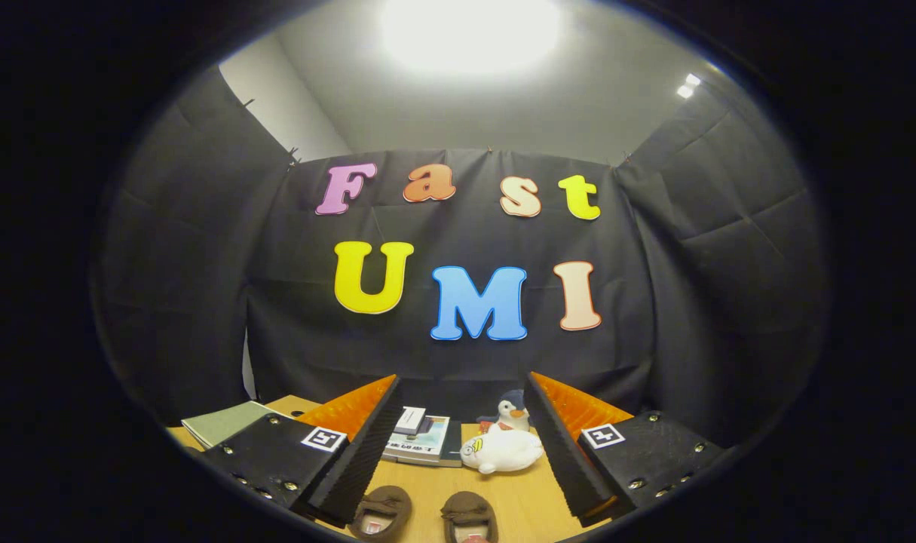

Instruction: Open the storage box then place both shoes into the box .Put the left shoe in first, then the right shoe, with the right side of both shoes facing outward in a uniform manner.

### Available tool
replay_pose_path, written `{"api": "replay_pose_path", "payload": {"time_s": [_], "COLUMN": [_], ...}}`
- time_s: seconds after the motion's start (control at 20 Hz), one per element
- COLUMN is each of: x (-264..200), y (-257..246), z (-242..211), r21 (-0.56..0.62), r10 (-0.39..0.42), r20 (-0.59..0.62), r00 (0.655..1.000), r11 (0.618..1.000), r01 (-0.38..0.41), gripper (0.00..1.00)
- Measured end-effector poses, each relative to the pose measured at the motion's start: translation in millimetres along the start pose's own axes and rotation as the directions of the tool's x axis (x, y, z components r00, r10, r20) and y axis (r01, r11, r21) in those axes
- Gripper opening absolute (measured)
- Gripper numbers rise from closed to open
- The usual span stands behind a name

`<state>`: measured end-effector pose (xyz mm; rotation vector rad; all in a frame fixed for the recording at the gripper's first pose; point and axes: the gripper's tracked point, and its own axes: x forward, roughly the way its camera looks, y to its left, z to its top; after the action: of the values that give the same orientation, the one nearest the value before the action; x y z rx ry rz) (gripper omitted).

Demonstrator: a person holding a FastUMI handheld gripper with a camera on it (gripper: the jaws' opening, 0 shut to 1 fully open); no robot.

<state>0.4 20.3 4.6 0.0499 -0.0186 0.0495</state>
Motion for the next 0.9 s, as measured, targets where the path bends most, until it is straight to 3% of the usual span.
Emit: {"api": "replay_pose_path", "payload": {"time_s": [0.55,0.7,0.9], "x": [-1.1,-2.2,-4.2], "y": [61.9,88.2,110.2], "z": [-49.2,-70.5,-103.6], "r21": [0.243,0.349,0.504], "r10": [0.145,0.217,0.291], "r20": [-0.123,-0.175,-0.263], "r00": [0.982,0.96,0.92], "r11": [0.964,0.926,0.854], "r01": [-0.112,-0.145,-0.126], "gripper": [0.98,0.98,0.98]}}
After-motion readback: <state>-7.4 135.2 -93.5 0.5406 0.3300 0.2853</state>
